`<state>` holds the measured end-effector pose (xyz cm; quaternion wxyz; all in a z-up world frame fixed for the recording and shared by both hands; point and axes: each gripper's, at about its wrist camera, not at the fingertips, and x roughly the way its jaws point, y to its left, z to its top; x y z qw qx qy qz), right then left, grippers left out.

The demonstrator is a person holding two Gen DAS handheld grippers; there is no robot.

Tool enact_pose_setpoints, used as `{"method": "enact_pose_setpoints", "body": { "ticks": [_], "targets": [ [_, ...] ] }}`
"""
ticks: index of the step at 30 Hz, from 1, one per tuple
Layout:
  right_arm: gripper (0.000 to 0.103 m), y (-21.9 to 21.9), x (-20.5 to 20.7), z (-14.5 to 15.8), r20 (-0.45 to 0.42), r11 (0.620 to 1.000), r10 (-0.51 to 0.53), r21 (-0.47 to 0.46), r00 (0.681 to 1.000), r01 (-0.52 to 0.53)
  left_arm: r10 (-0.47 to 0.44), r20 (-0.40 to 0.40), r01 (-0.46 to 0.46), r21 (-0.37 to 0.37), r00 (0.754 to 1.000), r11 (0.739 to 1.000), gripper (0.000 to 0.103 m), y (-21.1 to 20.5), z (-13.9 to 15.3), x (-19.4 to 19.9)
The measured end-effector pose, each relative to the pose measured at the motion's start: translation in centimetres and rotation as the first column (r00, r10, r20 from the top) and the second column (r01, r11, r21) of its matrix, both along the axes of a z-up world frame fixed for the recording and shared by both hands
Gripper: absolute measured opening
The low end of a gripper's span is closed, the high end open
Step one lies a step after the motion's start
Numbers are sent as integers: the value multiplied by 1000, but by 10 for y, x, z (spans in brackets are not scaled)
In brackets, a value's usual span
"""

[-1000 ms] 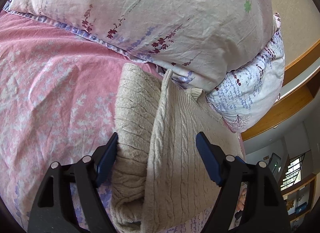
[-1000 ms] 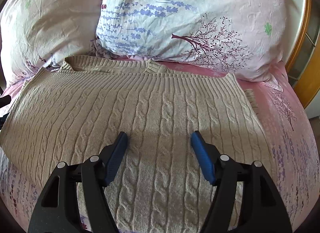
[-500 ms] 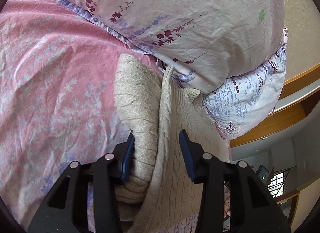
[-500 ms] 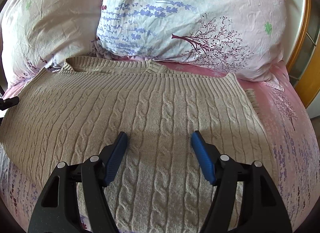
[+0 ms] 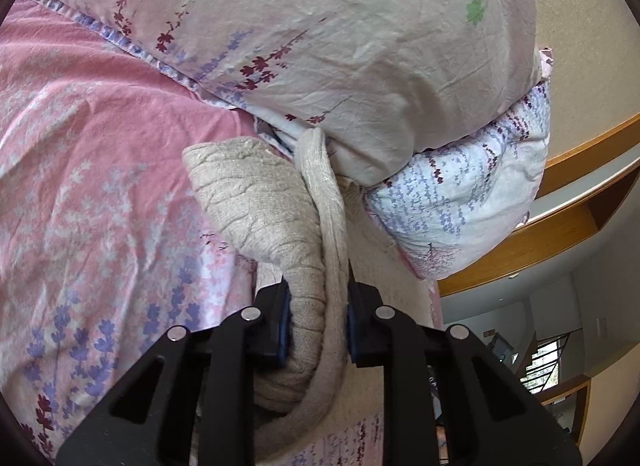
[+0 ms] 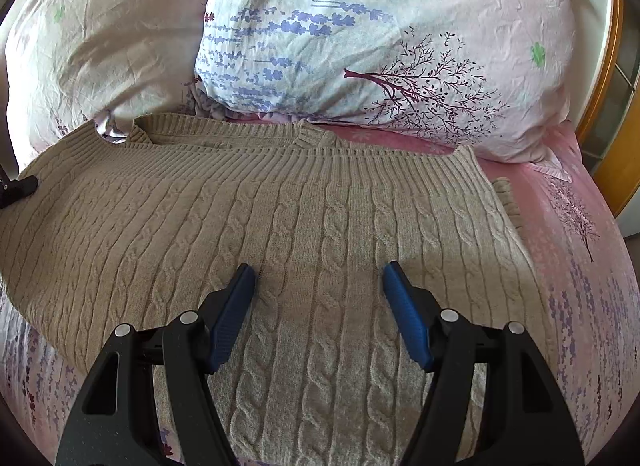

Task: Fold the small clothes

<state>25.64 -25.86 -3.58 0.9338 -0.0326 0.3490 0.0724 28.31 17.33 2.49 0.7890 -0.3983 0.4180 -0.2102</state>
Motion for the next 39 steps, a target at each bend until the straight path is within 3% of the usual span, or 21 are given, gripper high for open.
{"method": "enact_pose_setpoints", "body": {
  "ticks": [5,10,20,27,34,39],
  "targets": [
    [69,-21,-7,7,5,991,20,136,1000,-20,-14,69,19,-66,997,998,19,-18,27,0],
    [69,-55,-21,21,57,970,-1,242,998,-13,-86,140,100,-97,986,990,18,-63,50,0],
    [69,-127,-38,31,78,913,-61,408,995,23,-210,173,235,-142,962,961,17,-167,61,15],
    [69,-171,-48,27,67,878,-133,470,989,87,-291,167,317,-154,942,936,17,-240,56,22],
    [69,-204,-51,19,33,843,-194,517,980,150,-420,75,424,-51,905,904,18,-320,22,18],
    [69,-218,-49,12,1,816,-204,553,979,169,-459,34,460,-104,888,882,26,-341,3,27]
  ]
}}
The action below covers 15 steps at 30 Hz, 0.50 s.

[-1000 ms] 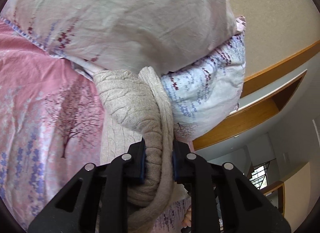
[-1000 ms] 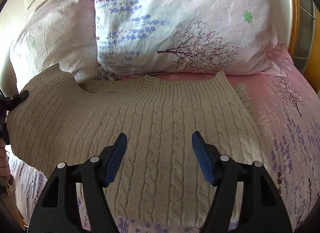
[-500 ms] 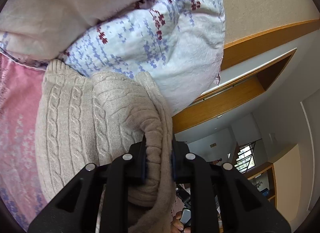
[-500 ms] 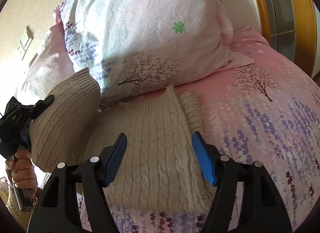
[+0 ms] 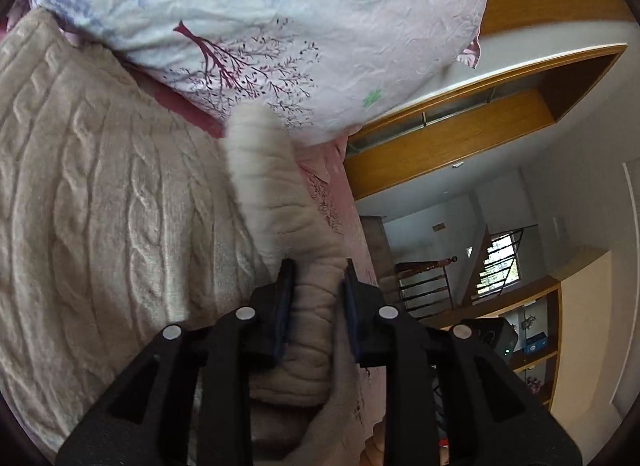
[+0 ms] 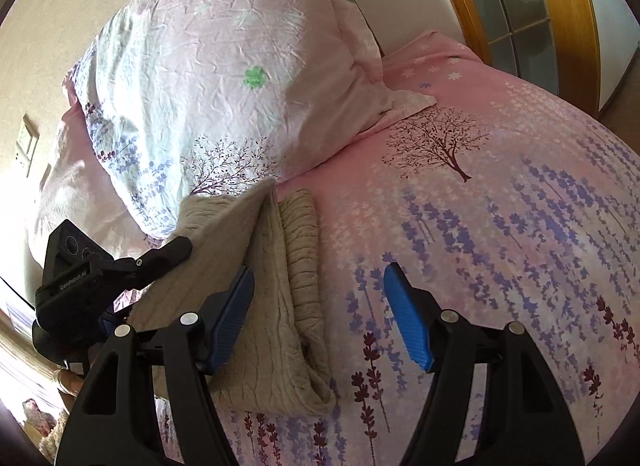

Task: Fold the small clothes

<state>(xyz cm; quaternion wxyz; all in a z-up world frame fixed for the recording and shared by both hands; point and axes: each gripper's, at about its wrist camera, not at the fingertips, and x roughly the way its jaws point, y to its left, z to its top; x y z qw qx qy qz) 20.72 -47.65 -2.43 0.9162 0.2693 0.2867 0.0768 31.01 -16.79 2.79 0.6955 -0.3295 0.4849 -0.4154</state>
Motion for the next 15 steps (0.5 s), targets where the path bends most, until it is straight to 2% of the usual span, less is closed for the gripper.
{"method": "enact_pose_setpoints", "body": {
  "ticks": [1,3,5,9,13,15],
  "targets": [
    [69,-1,0,-1,-4,1000,2,13,1000,-2,-20,-4,19,-37,1000,999,26,-1,1,0],
    [69,-3,2,-3,-10,999,13,45,1000,-12,-56,12,57,-85,998,995,39,3,11,-2],
    [69,-5,4,-4,-12,996,29,83,999,-28,-41,91,47,-72,995,996,50,16,27,-8],
    [69,-12,12,-4,-10,978,77,193,997,-73,1,187,-3,13,982,1000,64,65,45,-27],
    [69,-15,23,-1,2,953,115,284,993,-111,67,209,-96,132,976,987,65,125,40,-35],
    [68,-11,29,2,-4,955,115,274,993,-110,102,196,-136,169,975,976,65,144,31,-34]
  ]
}}
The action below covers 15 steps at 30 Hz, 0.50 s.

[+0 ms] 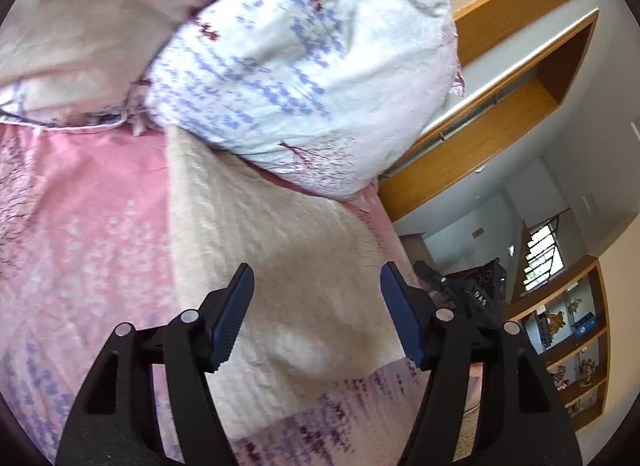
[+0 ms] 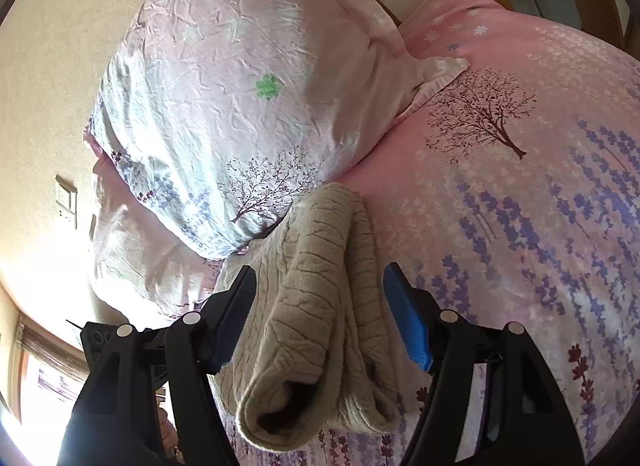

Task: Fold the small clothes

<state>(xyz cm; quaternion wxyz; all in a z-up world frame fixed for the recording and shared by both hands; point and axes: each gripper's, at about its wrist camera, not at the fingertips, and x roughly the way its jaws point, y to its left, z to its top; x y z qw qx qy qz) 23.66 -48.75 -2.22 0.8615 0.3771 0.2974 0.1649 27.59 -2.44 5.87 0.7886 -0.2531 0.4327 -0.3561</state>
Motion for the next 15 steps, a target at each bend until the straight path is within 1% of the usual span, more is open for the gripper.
{"method": "enact_pose_setpoints", "body": {
  "ticks": [2,5,7,11,12,13,14,15],
  "targets": [
    [66,7,9,3,-10,1000,5,-25,1000,-6,24,-25,-23,28,999,999,65,10,-9,1],
    [59,15,21,0,-42,999,8,-40,999,-10,40,-68,-38,45,997,998,65,16,-22,5],
    [56,18,27,-4,-65,999,2,-45,998,-5,48,-81,-44,58,996,997,65,17,-30,4],
    [52,23,31,-10,-77,999,12,-52,997,-16,54,-102,-46,73,993,996,65,12,-38,5],
    [44,24,32,-11,-77,998,16,-58,997,-20,55,-106,-47,78,993,996,65,6,-40,9],
    [30,26,32,-11,-78,998,23,-64,997,-28,60,-109,-51,84,992,995,65,3,-41,11],
    [20,28,32,-11,-73,997,34,-68,997,-39,63,-111,-54,88,992,995,65,1,-43,12],
    [15,30,31,-10,-62,996,30,-87,998,-36,65,-113,-55,91,991,994,64,-1,-45,13]
  ]
}}
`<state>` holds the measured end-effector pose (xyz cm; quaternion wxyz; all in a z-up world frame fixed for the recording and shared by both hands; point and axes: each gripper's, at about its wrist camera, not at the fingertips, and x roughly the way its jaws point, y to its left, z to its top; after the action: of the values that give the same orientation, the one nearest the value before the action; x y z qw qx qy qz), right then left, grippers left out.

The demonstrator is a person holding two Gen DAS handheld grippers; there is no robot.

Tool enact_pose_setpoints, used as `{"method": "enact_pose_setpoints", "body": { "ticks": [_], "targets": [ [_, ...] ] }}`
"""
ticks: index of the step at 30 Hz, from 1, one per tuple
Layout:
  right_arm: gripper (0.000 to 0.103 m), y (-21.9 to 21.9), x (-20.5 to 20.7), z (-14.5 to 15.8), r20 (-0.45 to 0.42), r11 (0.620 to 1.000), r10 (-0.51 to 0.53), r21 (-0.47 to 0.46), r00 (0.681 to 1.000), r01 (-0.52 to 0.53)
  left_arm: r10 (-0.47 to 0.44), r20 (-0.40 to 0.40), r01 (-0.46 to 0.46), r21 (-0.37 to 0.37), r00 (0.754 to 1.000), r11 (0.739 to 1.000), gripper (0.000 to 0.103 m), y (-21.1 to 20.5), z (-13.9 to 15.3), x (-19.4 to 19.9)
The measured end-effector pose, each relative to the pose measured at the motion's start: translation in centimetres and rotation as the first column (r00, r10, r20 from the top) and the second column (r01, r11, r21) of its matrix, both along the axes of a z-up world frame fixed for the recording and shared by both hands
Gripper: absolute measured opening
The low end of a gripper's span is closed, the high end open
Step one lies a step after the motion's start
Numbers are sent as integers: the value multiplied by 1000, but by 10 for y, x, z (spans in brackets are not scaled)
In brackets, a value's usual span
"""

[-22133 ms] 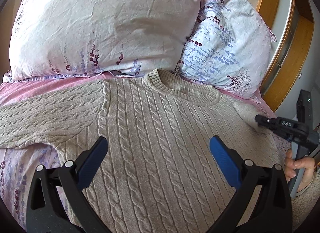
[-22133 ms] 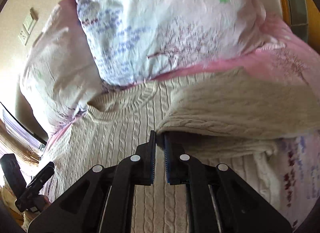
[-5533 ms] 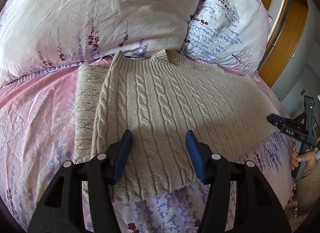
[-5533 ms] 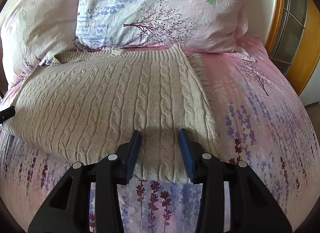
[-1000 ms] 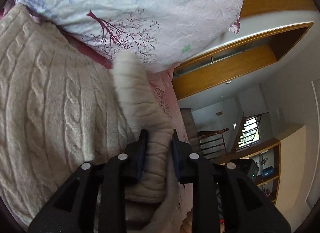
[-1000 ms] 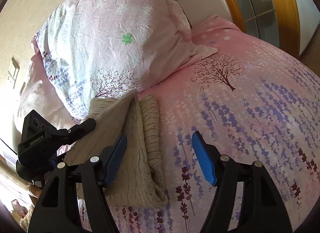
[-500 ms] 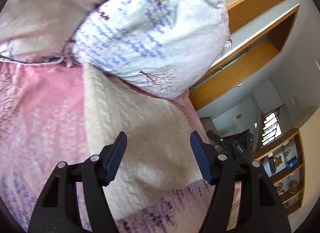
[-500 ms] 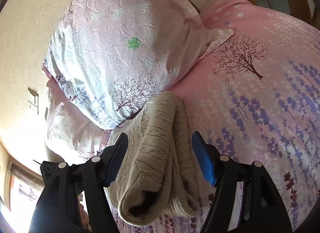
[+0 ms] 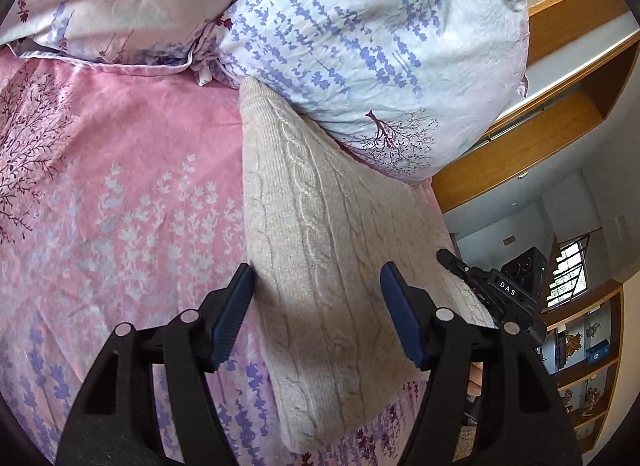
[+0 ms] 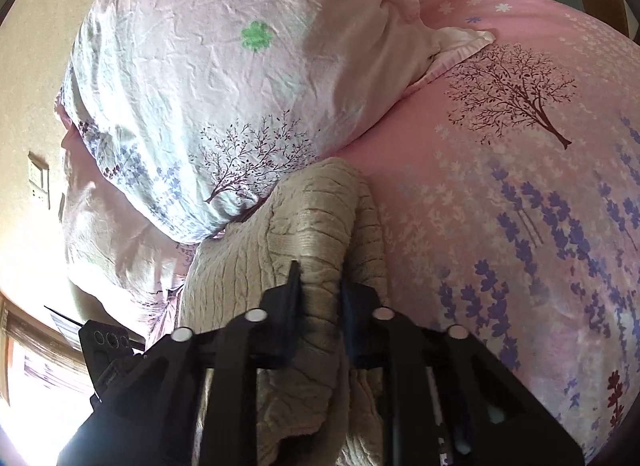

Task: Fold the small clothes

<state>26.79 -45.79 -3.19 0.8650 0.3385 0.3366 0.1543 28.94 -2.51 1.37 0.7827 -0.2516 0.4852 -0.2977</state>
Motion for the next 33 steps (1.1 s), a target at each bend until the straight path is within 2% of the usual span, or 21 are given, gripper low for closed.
{"method": "enact_pose_setpoints", "body": {
  "ticks": [2,6,9,11,13,16,19,21,23,24,26,30,33],
  "targets": [
    [10,3,-6,8,49,999,-6,-40,999,8,2,1,-2,12,1000,1000,55,-3,-3,2],
    [9,2,-27,34,178,996,-31,-80,984,46,-8,23,8,-6,1000,1000,39,-2,0,3],
    [9,1,-37,42,220,988,-55,-127,974,84,-23,44,24,-22,999,999,35,-3,3,2],
    [9,-2,-29,29,151,984,-68,-152,986,91,-25,47,26,-14,999,1000,35,-5,3,3],
    [9,-7,-23,14,88,988,-79,-129,993,90,-27,48,27,-10,998,1000,36,-6,3,2],
    [9,-12,-28,19,146,990,-80,-99,986,95,-29,50,29,-2,998,1000,37,-8,2,3],
    [9,-8,-23,26,149,977,-107,-165,983,132,-27,45,27,-1,999,1000,40,-14,1,2],
    [9,-9,-9,9,54,969,-136,-200,989,144,-28,38,28,3,999,1000,45,-16,-3,1],
    [9,-16,-1,-13,-23,981,-141,-137,990,137,-29,30,29,0,999,1000,49,-18,-5,0],
    [10,-20,-4,-17,-24,986,-139,-100,990,136,-31,22,31,-3,999,1000,49,-19,-6,0],
    [14,-26,-13,-13,-19,987,-148,-68,989,146,-36,14,36,-11,999,999,53,-16,-5,-4],
    [49,-46,-48,-1,14,987,-160,18,987,159,-39,37,40,-11,999,999,60,-4,4,-19],
    [50,-49,-78,3,65,990,-138,43,988,136,-34,48,35,-9,998,999,61,6,6,-31]
  ]
}}
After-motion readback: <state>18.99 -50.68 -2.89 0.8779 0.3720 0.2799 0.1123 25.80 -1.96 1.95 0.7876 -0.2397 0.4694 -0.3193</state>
